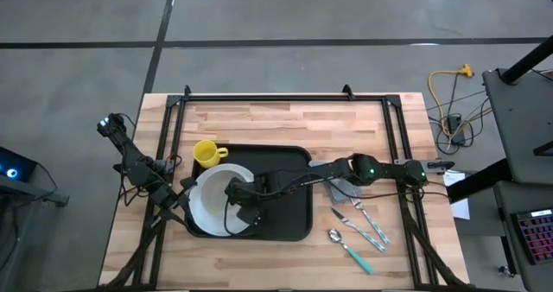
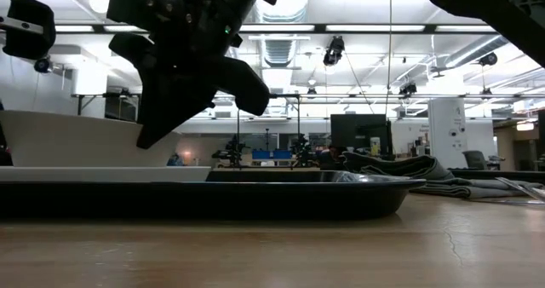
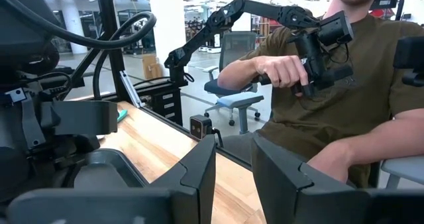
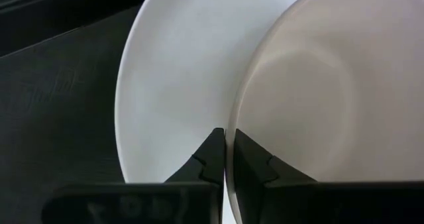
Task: Set up tray
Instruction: Put the gray bowl on the white plate below the yellow mug
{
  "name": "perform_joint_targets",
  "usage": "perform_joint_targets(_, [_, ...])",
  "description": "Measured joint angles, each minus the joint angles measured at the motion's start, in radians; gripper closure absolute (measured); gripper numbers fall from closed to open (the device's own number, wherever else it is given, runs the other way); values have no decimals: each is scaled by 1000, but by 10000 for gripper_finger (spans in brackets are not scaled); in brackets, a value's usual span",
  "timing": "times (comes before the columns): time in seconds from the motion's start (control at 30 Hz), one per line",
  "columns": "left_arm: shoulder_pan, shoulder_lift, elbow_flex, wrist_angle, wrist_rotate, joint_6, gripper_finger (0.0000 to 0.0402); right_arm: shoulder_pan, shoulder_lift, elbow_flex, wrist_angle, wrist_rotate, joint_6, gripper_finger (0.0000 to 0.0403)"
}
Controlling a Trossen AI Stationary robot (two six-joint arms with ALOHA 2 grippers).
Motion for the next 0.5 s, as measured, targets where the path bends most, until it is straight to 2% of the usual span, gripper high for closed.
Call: perform_joint_targets(0.5, [0,0,0,0,0,0,322,0,-1,0,-1,-4,-11,387])
